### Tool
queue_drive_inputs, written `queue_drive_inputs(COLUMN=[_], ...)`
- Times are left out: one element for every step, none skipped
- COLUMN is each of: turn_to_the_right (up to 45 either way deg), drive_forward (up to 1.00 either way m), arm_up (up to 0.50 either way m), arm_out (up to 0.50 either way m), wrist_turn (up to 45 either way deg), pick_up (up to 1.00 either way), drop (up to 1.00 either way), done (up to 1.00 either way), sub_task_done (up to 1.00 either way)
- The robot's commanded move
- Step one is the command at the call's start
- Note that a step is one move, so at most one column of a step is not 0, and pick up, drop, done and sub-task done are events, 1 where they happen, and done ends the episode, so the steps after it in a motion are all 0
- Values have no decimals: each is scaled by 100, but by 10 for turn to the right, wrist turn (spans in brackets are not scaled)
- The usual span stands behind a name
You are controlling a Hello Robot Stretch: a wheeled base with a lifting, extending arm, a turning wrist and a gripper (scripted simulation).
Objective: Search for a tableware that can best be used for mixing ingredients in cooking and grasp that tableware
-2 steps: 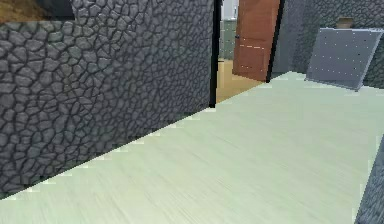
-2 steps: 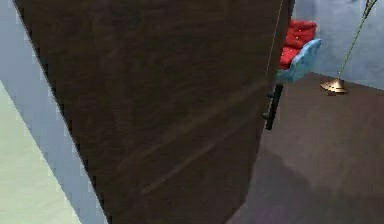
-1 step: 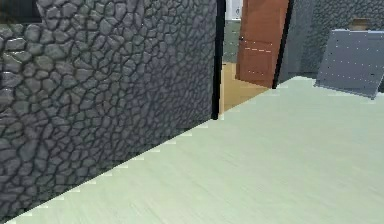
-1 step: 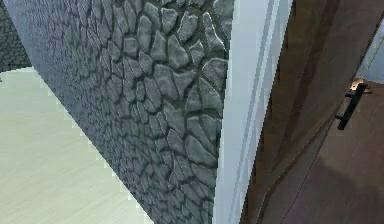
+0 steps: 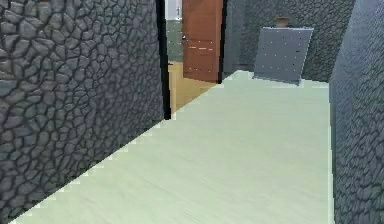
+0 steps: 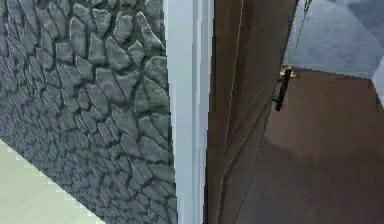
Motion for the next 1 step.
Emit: queue_drive_inputs(turn_to_the_right=[0], drive_forward=[100], arm_up=[0], arm_out=[0], wrist_turn=[0], pick_up=[0], drop=[0], done=[0], sub_task_done=[0])
